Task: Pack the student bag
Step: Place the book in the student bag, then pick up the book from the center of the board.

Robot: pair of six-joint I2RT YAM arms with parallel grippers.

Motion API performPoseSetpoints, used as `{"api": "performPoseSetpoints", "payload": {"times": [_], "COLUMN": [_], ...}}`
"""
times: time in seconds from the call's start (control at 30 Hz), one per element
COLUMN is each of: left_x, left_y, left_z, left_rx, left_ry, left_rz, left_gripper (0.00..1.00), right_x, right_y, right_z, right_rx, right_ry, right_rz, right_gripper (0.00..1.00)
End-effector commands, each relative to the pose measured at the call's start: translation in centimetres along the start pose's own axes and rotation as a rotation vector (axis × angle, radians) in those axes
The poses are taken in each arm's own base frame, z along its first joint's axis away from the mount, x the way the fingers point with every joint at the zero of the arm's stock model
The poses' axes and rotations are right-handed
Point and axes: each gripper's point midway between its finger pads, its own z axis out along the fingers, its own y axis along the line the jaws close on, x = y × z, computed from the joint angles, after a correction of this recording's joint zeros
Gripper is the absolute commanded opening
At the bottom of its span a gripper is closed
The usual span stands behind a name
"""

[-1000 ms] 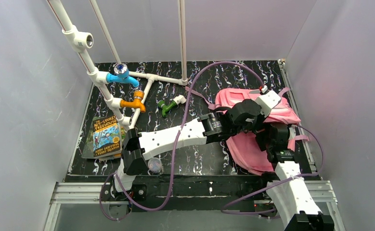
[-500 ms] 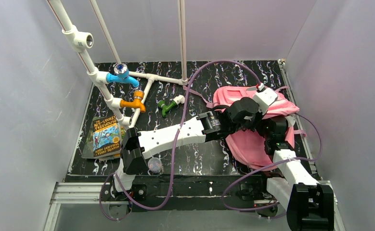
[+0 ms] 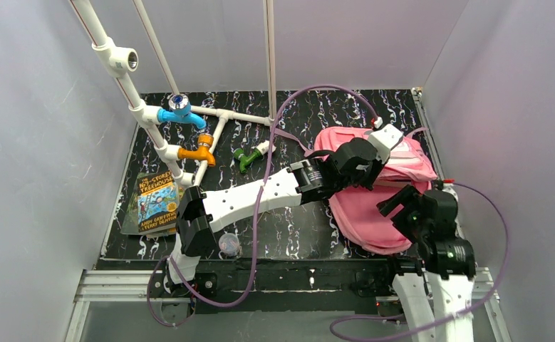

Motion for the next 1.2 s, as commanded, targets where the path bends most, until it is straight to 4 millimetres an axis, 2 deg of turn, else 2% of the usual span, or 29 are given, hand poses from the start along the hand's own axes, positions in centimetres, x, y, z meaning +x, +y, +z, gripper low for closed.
{"api": "performPoseSetpoints", "payload": {"times": [0.0,0.1,0.2,0.3,0.37,0.43,0.47,0.5,0.53,0.57,0.63,0.7,0.83,0.93,1.0,1.07,1.17], "left_x": [-3.5,-3.0,-1.7,-0.2,1.0,2.3,2.9,3.2,3.7,4.1,4.8,6.0,8.6,11.0,12.8,14.8,16.6], "left_y": [0.4,0.3,0.6,0.6,0.0,-0.9,-1.6,-1.9,-2.1,-2.1,-2.5,-2.0,-0.7,0.4,0.9,1.4,3.0], "left_z": [-1.7,-1.6,-1.6,-1.6,-2.0,-2.9,-3.6,-4.4,-5.3,-6.3,-8.6,-11.0,-16.7,-21.4,-23.7,-25.7,-28.3], "left_rx": [0.009,0.017,0.007,0.008,0.038,0.096,0.143,0.164,0.178,0.188,0.242,0.25,0.267,0.277,0.284,0.277,0.216], "left_ry": [-0.085,-0.068,-0.04,0.003,0.051,0.12,0.159,0.183,0.209,0.226,0.251,0.275,0.335,0.357,0.38,0.406,0.419], "left_rz": [-0.057,-0.06,-0.054,-0.063,-0.082,-0.091,-0.092,-0.101,-0.113,-0.125,-0.134,-0.138,-0.125,-0.141,-0.162,-0.18,-0.21], "left_gripper": [0.0,0.0,0.0,0.0,0.0,0.03,0.14,0.3,0.45,0.56,0.75,0.88,0.94,0.95,0.95,0.95,0.94], "right_x": [0.2,-2.0,-4.8,-7.4,-9.1,-10.3,-11.0,-11.9,-12.4,-12.5,-11.8,-10.9,-8.7,-6.5,-3.5,1.1,7.6], "right_y": [0.1,1.4,2.5,4.5,5.9,7.3,7.8,8.7,9.7,10.8,13.3,15.3,17.9,19.9,21.4,23.6,25.8], "right_z": [-5.7,-8.6,-13.3,-18.2,-19.9,-19.8,-19.4,-19.0,-18.5,-17.5,-14.8,-11.7,-6.6,-3.7,-2.3,-1.5,-0.7], "right_rx": [-0.014,-0.061,-0.095,-0.183,-0.212,-0.229,-0.226,-0.236,-0.263,-0.299,-0.381,-0.444,-0.562,-0.659,-0.68,-0.72,-0.741], "right_ry": [0.009,-0.072,-0.212,-0.365,-0.417,-0.414,-0.412,-0.427,-0.431,-0.41,-0.299,-0.18,-0.011,0.087,0.137,0.203,0.262], "right_rz": [-0.052,-0.145,-0.237,-0.323,-0.357,-0.395,-0.407,-0.414,-0.427,-0.454,-0.49,-0.479,-0.412,-0.359,-0.382,-0.436,-0.474], "right_gripper": [0.85,0.83,0.83,0.83,0.84,0.85,0.85,0.86,0.9,0.94,0.94,0.93,0.9,0.9,0.9,0.91,0.91]}}
